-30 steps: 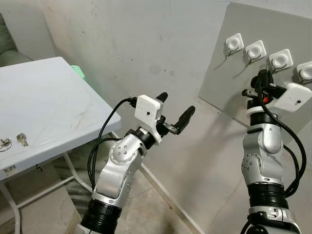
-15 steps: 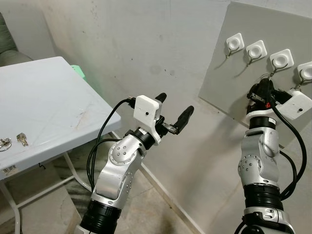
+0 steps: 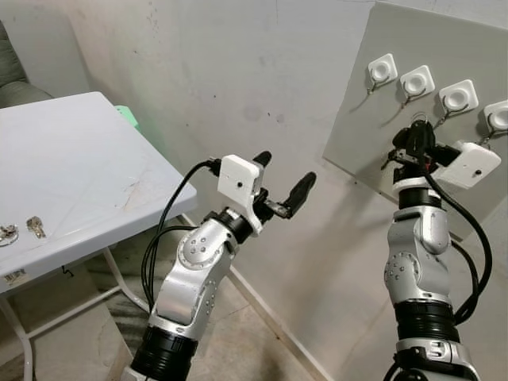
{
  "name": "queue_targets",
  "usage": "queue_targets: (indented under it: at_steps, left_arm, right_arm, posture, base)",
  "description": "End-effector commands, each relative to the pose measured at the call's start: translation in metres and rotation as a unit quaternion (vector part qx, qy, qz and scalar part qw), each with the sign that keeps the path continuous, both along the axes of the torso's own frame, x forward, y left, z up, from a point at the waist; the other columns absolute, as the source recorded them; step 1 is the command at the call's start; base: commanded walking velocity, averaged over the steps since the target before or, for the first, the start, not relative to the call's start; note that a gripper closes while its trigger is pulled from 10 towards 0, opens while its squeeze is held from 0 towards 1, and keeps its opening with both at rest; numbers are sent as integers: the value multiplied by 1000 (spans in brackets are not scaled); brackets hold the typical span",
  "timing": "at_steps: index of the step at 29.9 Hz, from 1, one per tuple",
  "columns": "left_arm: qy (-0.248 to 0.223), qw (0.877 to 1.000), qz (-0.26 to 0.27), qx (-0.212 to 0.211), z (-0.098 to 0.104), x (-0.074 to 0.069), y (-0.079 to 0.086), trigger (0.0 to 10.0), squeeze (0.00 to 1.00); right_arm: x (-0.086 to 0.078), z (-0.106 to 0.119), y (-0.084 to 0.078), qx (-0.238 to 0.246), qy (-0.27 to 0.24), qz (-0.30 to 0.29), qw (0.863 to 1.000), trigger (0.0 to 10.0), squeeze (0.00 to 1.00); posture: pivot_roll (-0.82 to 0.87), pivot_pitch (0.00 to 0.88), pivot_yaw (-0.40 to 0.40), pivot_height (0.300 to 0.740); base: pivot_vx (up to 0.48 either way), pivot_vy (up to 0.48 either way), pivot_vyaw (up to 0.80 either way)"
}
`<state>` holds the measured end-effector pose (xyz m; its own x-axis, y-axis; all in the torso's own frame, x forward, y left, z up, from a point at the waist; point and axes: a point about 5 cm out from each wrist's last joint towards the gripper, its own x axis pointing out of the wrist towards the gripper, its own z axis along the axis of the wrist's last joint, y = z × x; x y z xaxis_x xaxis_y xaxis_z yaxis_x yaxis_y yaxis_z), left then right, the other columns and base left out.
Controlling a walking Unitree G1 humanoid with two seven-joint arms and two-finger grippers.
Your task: Hang keys on a hook
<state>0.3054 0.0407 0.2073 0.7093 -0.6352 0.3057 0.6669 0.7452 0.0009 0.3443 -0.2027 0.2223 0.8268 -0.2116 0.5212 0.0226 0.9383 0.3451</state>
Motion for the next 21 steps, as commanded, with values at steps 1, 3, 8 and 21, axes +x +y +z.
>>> queue_targets:
  at_steps: [1, 3, 8, 21]
  left_arm:
    - [-5, 1000, -4, -3, 3, -2, -2, 10000, 0]
    - [-5, 1000, -4, -3, 3, -1, -2, 10000, 0]
    - [-6, 1000, -7, -2, 4, -2, -3, 10000, 0]
    - [-10, 999, -32, 9, 2, -8, -11, 10000, 0]
  right_arm:
    - [-1, 12, -7, 16, -21, -19, 999, 10000, 0]
    - [-1, 12, -8, 16, -22, -20, 999, 10000, 0]
    - [-3, 10, -15, 30, -20, -39, 999, 10000, 0]
    - [-4, 14, -13, 21, -34, -39, 998, 10000, 0]
  posture:
    - [38, 30, -90, 740]
    - [38, 30, -90, 740]
    - [37, 32, -89, 740]
    - [38, 29, -86, 740]
  base:
    - [0, 0, 0]
    - [0, 0, 0]
    - [0, 0, 0]
    - [0, 0, 0]
